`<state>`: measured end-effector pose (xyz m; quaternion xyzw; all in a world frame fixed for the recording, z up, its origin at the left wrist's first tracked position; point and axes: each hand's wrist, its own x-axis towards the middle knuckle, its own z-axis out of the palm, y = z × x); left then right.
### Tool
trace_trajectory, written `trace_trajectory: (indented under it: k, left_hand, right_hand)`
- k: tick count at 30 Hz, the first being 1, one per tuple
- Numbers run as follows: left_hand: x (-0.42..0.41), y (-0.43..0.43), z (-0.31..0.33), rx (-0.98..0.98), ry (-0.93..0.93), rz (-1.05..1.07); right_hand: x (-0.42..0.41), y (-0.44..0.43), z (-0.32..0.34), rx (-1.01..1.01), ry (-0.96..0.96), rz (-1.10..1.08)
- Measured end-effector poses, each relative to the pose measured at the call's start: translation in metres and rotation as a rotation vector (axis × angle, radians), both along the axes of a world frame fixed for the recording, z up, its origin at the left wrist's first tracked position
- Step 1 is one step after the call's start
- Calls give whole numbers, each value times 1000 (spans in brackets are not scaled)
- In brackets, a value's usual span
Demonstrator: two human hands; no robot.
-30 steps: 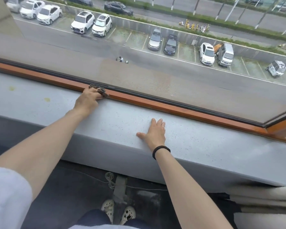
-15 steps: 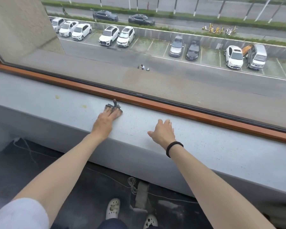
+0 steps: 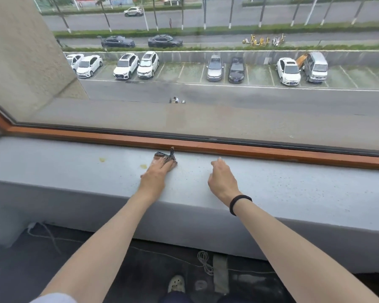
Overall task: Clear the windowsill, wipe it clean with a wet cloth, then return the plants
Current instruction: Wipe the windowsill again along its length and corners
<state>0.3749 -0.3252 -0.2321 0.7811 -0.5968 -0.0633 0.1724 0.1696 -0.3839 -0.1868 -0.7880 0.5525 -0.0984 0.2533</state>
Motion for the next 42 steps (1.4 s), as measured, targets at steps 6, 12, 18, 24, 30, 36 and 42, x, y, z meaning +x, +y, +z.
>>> trace_trajectory:
  k: [6, 12, 18, 24, 30, 36, 42]
  left_hand:
    - [-31, 21, -11, -141, 5, -500]
    - [72, 19, 5, 21, 111, -164]
    - [18, 46, -2, -36, 169, -351]
    - [54, 45, 2, 6, 139, -466]
    - [7, 48, 1, 41, 49, -253]
    - [-37, 70, 2, -42, 65, -613]
    - [42, 62, 7, 62, 112, -83]
  right_hand:
    - [31, 9, -11, -28, 0, -67]
    - [48, 16, -12, -37, 18, -100]
    - [38, 13, -14, -24, 156, 13]
    - [23, 9, -8, 133, 80, 58]
    - [14, 29, -7, 57, -79, 18]
    - [9, 48, -23, -73, 1, -28]
    - [0, 57, -24, -138, 27, -52]
